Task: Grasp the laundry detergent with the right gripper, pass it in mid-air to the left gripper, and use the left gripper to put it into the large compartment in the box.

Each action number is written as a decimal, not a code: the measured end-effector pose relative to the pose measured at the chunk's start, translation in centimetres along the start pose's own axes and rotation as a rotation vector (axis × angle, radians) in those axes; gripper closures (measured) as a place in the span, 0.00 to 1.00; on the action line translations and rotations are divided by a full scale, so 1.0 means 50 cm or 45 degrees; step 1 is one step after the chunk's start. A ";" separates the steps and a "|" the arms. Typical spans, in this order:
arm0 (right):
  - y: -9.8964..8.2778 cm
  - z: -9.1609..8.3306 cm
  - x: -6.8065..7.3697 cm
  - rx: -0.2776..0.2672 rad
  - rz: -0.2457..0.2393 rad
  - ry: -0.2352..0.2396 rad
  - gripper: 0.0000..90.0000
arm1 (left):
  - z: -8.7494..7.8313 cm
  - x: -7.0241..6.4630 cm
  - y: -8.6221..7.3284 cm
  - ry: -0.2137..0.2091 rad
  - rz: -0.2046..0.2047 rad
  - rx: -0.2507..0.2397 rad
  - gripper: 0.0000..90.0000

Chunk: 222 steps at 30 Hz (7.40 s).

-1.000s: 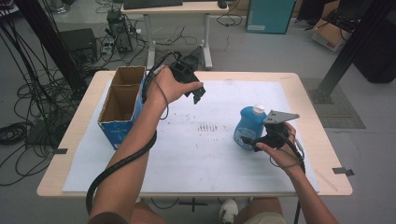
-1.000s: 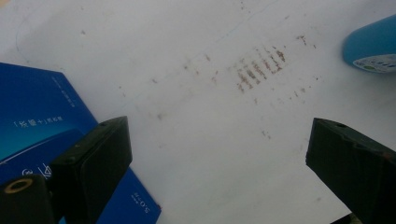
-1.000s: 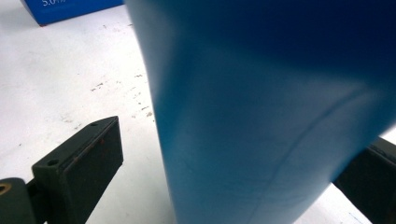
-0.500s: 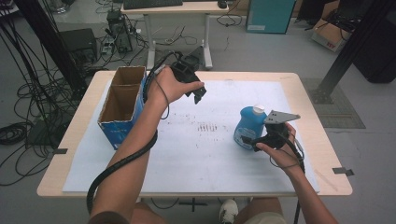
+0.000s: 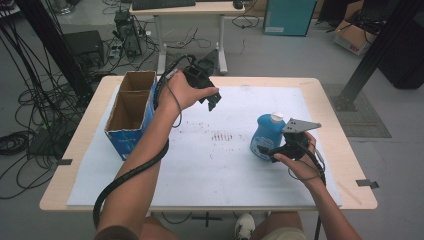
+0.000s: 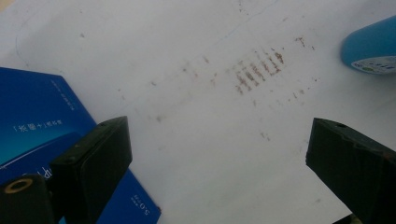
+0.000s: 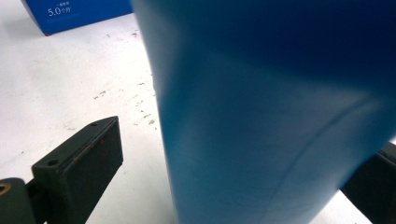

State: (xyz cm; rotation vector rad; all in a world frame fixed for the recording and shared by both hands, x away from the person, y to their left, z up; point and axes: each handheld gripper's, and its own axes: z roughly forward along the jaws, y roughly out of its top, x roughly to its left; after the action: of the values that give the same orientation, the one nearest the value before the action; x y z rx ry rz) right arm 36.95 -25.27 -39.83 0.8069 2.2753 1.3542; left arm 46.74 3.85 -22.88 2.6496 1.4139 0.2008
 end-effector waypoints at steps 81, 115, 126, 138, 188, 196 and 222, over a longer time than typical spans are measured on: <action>-0.025 0.012 -0.007 -0.021 0.032 0.003 0.46 | 0.006 0.011 -0.006 0.006 0.008 0.011 0.08; -0.024 0.013 -0.010 -0.014 0.037 0.012 0.46 | 0.007 0.006 -0.005 0.010 0.009 0.006 0.08; -0.025 0.013 -0.012 -0.026 0.036 0.018 0.47 | 0.003 0.002 -0.003 0.013 0.014 0.006 0.08; -0.025 0.013 -0.011 -0.023 0.030 0.015 0.48 | 0.001 -0.001 -0.002 0.017 0.017 0.008 0.08; -0.015 0.013 -0.008 0.018 0.026 0.003 0.47 | -0.009 -0.005 -0.008 0.014 0.033 -0.007 0.08; 0.000 0.012 -0.012 0.059 0.037 0.016 0.47 | -0.024 0.002 -0.015 -0.002 0.083 -0.012 0.08; 0.152 0.032 -0.042 0.147 0.087 0.067 0.47 | -0.099 0.007 -0.010 -0.206 0.367 -0.099 0.08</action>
State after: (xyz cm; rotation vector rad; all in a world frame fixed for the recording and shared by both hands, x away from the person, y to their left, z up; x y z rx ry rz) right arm 41.66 -22.71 -33.82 0.9043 2.4053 1.2976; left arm 45.62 4.68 -18.10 2.7235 0.9549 0.0650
